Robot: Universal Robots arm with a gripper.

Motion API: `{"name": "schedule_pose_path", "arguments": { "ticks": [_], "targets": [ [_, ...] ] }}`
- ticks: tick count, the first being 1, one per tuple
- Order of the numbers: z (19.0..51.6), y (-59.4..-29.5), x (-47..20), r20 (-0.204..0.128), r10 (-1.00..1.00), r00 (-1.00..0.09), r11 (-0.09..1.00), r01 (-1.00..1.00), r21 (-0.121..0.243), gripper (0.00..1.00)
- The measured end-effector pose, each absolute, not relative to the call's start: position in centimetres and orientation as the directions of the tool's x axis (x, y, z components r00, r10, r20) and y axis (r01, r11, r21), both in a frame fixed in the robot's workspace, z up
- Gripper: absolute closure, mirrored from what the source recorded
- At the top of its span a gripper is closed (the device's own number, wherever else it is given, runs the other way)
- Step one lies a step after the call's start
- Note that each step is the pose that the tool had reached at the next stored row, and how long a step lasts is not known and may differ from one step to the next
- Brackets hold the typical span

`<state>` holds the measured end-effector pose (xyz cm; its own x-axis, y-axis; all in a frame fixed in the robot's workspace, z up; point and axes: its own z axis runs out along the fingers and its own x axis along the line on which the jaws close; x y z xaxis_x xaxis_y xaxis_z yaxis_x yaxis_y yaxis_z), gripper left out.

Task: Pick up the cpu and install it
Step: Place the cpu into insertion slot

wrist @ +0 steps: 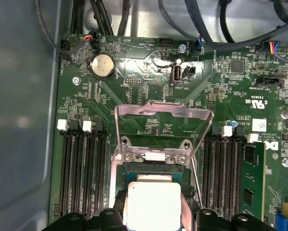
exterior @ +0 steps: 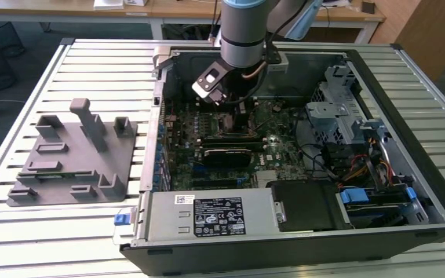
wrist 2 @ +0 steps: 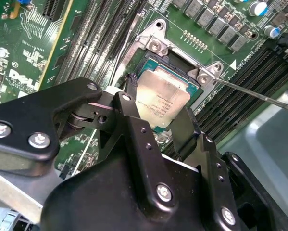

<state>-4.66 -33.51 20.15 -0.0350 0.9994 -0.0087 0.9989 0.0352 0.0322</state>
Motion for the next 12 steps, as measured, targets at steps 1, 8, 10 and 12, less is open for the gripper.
{"name": "schedule_pose_path", "arguments": {
  "ticks": [1, 8, 10, 12],
  "targets": [
    [20.06, -33.51, -4.66, -0.008, 0.999, -0.034, 0.035, 0.999, 0.032, 0.47],
    [19.85, -33.51, -4.52, -0.006, 1.0, -0.026, 0.026, 0.999, 0.032, 0.47],
    [19.77, -33.51, -4.52, -0.005, 1.0, -0.025, 0.025, 0.999, 0.032, 0.47],
    [19.69, -33.51, -4.52, -0.005, 1.0, -0.025, 0.025, 0.999, 0.032, 0.47]
  ]
}}
